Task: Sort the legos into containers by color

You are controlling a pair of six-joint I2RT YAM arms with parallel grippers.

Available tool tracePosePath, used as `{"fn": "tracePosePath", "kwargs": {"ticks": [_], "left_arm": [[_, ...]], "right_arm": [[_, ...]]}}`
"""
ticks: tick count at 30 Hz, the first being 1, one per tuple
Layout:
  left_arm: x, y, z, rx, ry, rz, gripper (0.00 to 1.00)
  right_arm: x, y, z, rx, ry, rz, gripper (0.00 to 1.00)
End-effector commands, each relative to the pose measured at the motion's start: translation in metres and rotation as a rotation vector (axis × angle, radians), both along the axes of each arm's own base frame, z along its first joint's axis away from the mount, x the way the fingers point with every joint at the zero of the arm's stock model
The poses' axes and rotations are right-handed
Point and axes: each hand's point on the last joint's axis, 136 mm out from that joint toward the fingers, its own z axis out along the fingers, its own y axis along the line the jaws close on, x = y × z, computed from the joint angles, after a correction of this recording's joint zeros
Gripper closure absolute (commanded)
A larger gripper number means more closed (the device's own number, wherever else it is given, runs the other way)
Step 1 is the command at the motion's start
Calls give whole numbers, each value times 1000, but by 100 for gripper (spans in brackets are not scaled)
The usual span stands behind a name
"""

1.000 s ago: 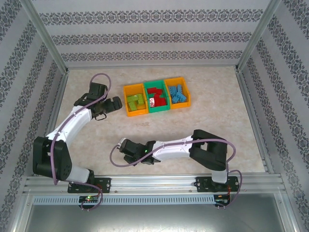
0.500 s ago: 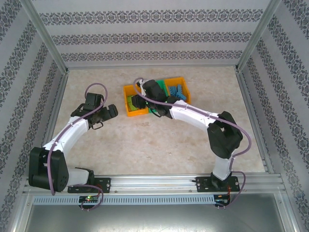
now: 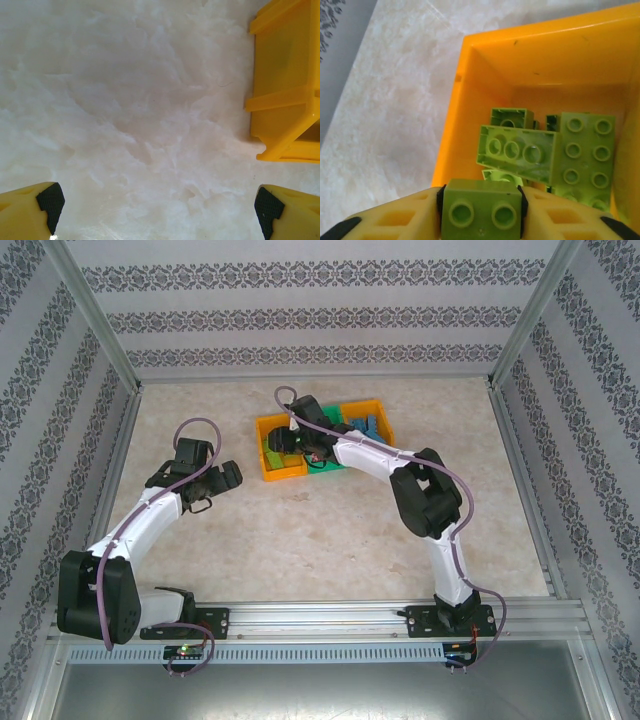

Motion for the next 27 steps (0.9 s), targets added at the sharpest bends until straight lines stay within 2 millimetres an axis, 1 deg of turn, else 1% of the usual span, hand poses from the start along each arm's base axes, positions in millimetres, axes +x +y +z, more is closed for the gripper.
{"fn": "tracePosePath", "kwargs": {"ticks": [1, 3, 5, 7, 10, 11, 13, 14, 16, 17, 19, 20, 21, 22, 23, 24, 26, 27], "left_arm": [[4, 5, 3, 7, -23, 3, 1], [4, 5, 3, 9, -25, 3, 1], [3, 5, 3, 10, -24, 2, 1], [3, 5, 3, 10, -22, 3, 1], [3, 7, 3, 19, -21, 9, 1], [2, 9, 3, 27, -19, 14, 1], [0, 14, 3, 56, -20, 26, 0], [-2, 19, 3, 76, -21, 37, 1], [-4, 27, 7, 119, -41, 53, 1], [-6, 31, 11, 146, -59, 57, 1], [-9, 45, 21, 218, -109, 89, 1], [-11, 55, 27, 268, -140, 114, 1], [-13, 65, 34, 322, -172, 146, 1], [-16, 75, 40, 372, -197, 174, 1], [-17, 83, 46, 414, -234, 204, 1], [-17, 87, 49, 441, -269, 213, 1], [-12, 85, 52, 461, -354, 178, 1], [-9, 81, 51, 474, -396, 140, 1]], "right_arm": [[5, 1, 6, 30, 17, -3, 45], [4, 0, 7, 28, 15, -2, 36], [4, -2, 10, 32, 13, -7, 32], [2, -4, 19, 44, 4, -15, 29], [-3, -10, 44, 67, -43, -23, 26], [-6, -14, 56, 73, -71, -25, 23], [-15, -28, 79, 61, -146, -26, 16], [-20, -40, 89, 34, -198, -33, 11], [-32, -69, 113, -46, -337, -51, 3], [-36, -91, 120, -128, -413, -79, 2], [-42, -140, 131, -300, -545, -156, 2], [-43, -172, 130, -395, -596, -212, 2], [-44, -204, 129, -463, -630, -270, 2], [-43, -232, 125, -498, -640, -323, 2], [-44, -266, 119, -521, -634, -386, 2], [-47, -296, 111, -532, -622, -446, 2], [-54, -346, 90, -548, -600, -556, 2], [-59, -365, 78, -548, -589, -599, 2]]}}
